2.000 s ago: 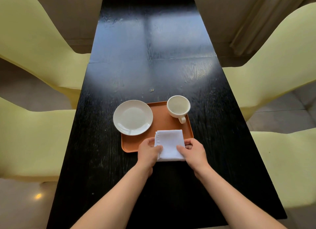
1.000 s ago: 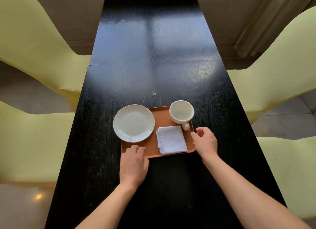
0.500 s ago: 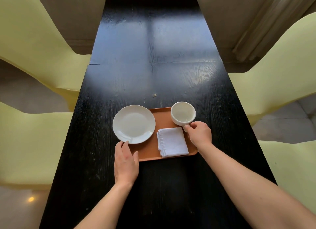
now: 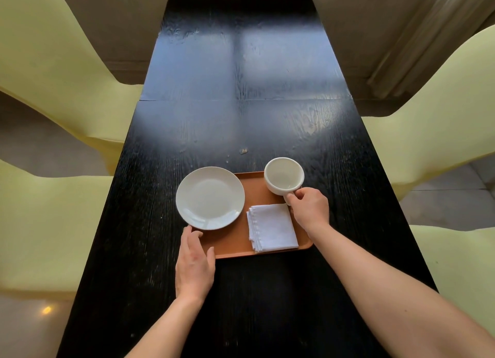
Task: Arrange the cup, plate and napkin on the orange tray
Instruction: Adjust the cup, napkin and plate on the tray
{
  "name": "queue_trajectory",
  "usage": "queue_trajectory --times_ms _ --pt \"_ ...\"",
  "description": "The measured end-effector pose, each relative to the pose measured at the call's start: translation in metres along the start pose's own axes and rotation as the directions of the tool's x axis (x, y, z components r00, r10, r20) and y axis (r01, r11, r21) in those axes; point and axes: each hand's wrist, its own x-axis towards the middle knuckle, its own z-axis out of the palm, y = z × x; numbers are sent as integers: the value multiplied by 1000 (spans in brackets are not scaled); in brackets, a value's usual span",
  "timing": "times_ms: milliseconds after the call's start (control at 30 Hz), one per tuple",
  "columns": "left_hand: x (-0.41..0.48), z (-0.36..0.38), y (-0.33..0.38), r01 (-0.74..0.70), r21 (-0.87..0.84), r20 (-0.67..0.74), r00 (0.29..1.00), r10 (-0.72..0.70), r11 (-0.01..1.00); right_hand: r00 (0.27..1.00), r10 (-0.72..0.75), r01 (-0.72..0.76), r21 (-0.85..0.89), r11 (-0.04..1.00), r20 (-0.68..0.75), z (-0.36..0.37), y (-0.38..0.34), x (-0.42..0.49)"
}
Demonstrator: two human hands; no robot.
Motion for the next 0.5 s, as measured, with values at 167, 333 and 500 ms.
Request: queue_trajectory --times_ms 167,333,500 --pt "1 0 -2 -8 24 7 1000 7 1000 999 -7 6 -39 999 -34 0 -2 0" --pt "1 -1 -3 -14 37 16 1000 13 999 998 -14 10 -57 998 -69 -1 -2 -1" --pt "1 -1 -3 -13 30 20 1000 13 999 994 -19 10 -75 997 -111 -2 0 -2"
